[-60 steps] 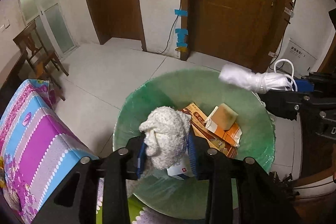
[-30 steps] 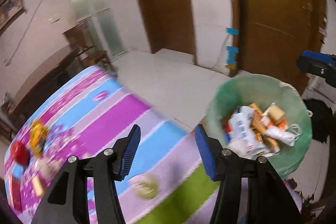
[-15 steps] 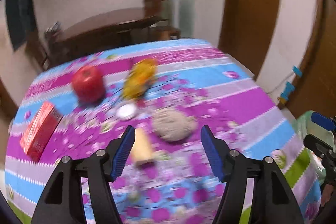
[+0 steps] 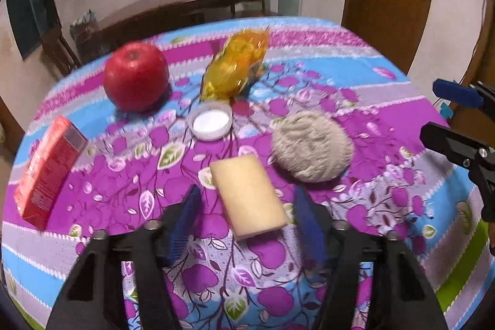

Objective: Collect trash
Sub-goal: 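Grasp the cream soap bar with the left tool while the right tool grasps the grey yarn ball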

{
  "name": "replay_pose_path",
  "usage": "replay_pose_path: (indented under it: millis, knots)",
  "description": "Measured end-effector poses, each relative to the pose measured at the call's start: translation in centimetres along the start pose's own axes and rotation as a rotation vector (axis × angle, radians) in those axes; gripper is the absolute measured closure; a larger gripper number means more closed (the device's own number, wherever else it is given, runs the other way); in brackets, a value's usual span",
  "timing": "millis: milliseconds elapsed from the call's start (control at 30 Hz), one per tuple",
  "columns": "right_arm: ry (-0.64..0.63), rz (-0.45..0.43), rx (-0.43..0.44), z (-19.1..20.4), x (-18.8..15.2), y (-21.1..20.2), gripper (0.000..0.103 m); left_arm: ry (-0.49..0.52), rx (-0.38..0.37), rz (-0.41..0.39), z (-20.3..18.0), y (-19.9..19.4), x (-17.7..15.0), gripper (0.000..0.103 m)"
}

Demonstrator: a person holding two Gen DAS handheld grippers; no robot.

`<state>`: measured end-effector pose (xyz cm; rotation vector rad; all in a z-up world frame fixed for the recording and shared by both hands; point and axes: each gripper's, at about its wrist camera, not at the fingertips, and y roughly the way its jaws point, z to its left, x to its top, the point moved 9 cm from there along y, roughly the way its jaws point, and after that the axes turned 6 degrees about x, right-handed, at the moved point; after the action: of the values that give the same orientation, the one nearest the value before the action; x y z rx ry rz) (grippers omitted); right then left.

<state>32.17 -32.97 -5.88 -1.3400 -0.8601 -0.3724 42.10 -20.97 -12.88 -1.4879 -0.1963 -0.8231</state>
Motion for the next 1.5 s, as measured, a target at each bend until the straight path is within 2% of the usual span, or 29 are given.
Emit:
replay_pose_path:
  millis: [133, 267, 367, 433, 467, 500, 600, 733, 900, 1133, 1300, 1500]
  knots:
    - [-0.094, 0.014, 0.103, 1.8, 0.6, 1.7, 0.027, -0.040, -0.073, 0.005, 1.0, -0.2, -0.3, 0.069]
    - [-0.163, 0.028, 0.198, 4.5, 1.2, 3.1, 0.027, -0.076, -0.059, 0.000, 3.5, -1.3, -1.2, 0.071]
    - [-0.163, 0.059, 0.220, 5.8, 1.7, 5.4, 0.027, -0.102, -0.045, -0.001, 5.0, -2.1, -1.9, 0.071]
    - [-0.142, 0.089, 0.246, 6.3, 1.7, 6.7, 0.036, -0.109, -0.019, -0.004, 5.7, -2.7, -2.2, 0.071]
    - [-0.127, 0.117, 0.251, 6.6, 1.3, 7.6, 0.059, -0.111, -0.010, -0.006, 5.9, -2.8, -2.2, 0.071]
    - [-0.111, 0.148, 0.261, 6.9, 0.8, 8.3, 0.070, -0.111, -0.002, -0.010, 6.1, -3.0, -2.2, 0.071]
    - [-0.067, 0.133, 0.242, 7.1, 0.2, 7.4, 0.073, -0.104, 0.037, -0.025, 6.3, -4.2, -2.3, 0.071]
    - [0.025, 0.076, 0.213, 6.8, -1.5, 2.8, 0.073, -0.085, 0.029, -0.065, 4.6, -6.2, -2.3, 0.071]
    - [0.129, -0.021, 0.177, 7.0, -4.9, -6.1, 0.073, -0.027, 0.019, -0.107, 0.2, -8.8, -3.2, 0.071]
    - [0.224, -0.118, 0.069, 6.0, -9.6, -14.7, 0.073, 0.112, -0.038, -0.175, -10.7, -12.9, -5.4, 0.071]
    - [0.283, -0.151, -0.048, 2.2, -12.4, -20.0, 0.073, 0.214, -0.087, -0.223, -17.6, -15.3, -5.3, 0.071]
    - [0.369, -0.176, -0.222, -5.0, -15.5, -26.9, 0.073, 0.318, -0.157, -0.254, -26.3, -17.2, -3.6, 0.071]
